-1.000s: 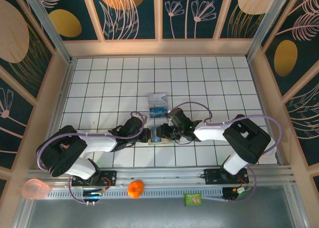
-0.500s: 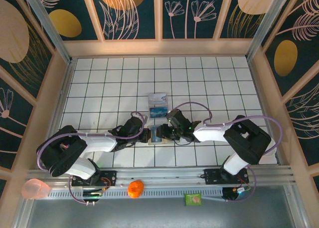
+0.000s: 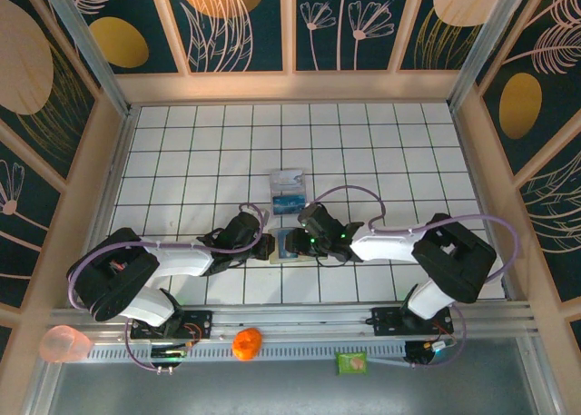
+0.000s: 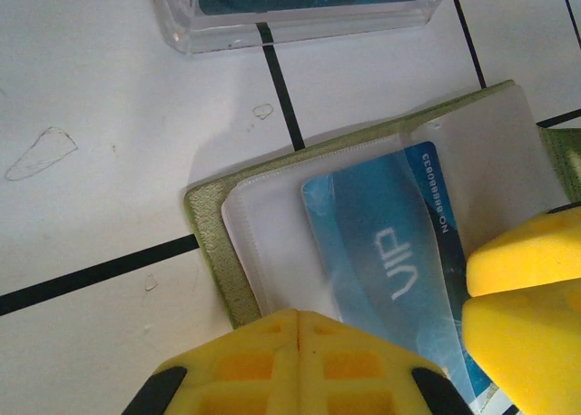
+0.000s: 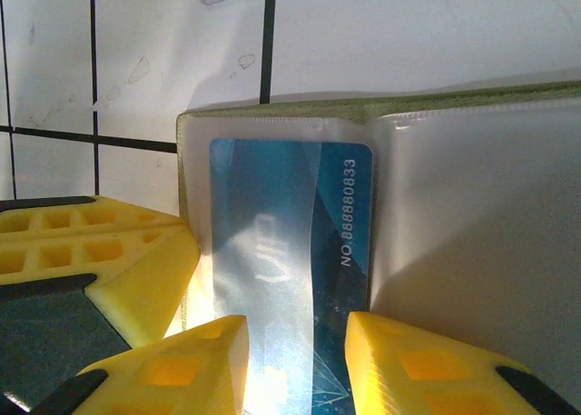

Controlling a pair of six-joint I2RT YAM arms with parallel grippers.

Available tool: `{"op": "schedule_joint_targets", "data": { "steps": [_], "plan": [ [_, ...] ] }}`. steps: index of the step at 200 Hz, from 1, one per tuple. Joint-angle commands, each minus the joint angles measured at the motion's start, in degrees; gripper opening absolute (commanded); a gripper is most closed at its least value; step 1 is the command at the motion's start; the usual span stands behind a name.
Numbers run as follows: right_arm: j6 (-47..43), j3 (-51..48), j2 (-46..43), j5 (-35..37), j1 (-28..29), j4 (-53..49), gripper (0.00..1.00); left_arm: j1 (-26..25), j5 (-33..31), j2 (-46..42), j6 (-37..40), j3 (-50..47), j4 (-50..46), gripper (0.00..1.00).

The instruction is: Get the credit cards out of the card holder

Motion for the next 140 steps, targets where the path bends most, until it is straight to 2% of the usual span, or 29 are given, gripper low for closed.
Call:
{"op": "schedule_joint_targets", "data": {
  "steps": [1, 59, 74, 88, 122, 140],
  "plan": [
    [-3.09, 0.41, -2.69, 3.3, 0.25, -4.27, 0.37, 0.59, -0.29, 1.01, 1.34, 0.65, -2.43, 0.0],
    [-9.88, 1.47, -10.21, 2.28, 0.37, -5.19, 0.39, 0.6, -0.63, -4.35, 2.46, 2.24, -6.31, 0.0],
    [-10.85, 2.09, -10.07, 1.58, -0.59, -7.02, 0.37, 0.51, -0.91, -6.77, 3.05, 2.91, -8.02, 0.07],
    [-12.14, 1.98, -9.98, -0.24, -2.33, -7.38, 0.32, 0.53, -0.4, -8.08, 3.45, 3.55, -8.89, 0.09],
    [-15.06, 2.44, -9.27, -5.69, -5.89, -7.58, 0.29, -0.44, 2.41, -6.27, 2.92, 5.37, -7.09, 0.13],
    [-16.09, 2.9, -7.53, -7.64, -6.72, -7.54, 0.29, -1.74, 2.3, -3.48, 2.77, 6.72, -6.39, 0.12]
  ]
}}
